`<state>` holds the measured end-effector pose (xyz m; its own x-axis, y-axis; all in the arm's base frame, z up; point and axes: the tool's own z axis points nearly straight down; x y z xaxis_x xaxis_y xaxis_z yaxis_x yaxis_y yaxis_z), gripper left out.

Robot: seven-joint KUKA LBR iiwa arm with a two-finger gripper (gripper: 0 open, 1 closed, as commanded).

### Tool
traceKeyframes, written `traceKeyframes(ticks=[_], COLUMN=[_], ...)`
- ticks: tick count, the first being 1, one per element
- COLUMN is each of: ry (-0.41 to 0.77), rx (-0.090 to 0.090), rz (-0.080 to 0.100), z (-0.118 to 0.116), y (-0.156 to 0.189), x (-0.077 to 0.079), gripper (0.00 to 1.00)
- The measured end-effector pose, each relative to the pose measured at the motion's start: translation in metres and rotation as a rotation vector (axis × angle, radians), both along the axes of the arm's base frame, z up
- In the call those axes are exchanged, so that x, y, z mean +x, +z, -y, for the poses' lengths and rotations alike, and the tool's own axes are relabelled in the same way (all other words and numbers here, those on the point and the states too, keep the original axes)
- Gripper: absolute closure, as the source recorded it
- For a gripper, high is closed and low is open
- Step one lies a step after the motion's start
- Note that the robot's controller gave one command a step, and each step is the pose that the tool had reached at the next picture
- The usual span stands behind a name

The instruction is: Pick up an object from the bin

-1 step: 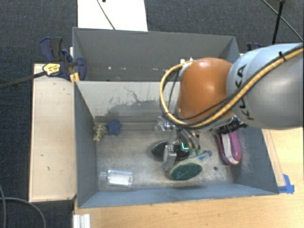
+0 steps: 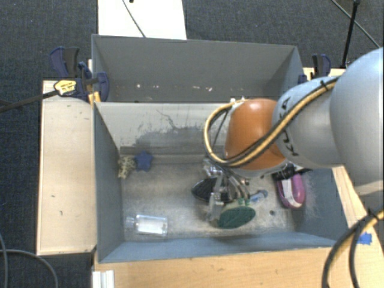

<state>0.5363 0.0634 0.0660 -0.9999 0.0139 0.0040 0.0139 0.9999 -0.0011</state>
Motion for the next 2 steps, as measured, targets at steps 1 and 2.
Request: traceKeyframes(ticks=[1,2], ry=[-0.002,0.100], rx=[0.002,0.001], rz=[0.006,0.014], z=[-0.002,0.005], y=[0.004,0.169], x=[0.001,-0.005], gripper=[1.00,1.00])
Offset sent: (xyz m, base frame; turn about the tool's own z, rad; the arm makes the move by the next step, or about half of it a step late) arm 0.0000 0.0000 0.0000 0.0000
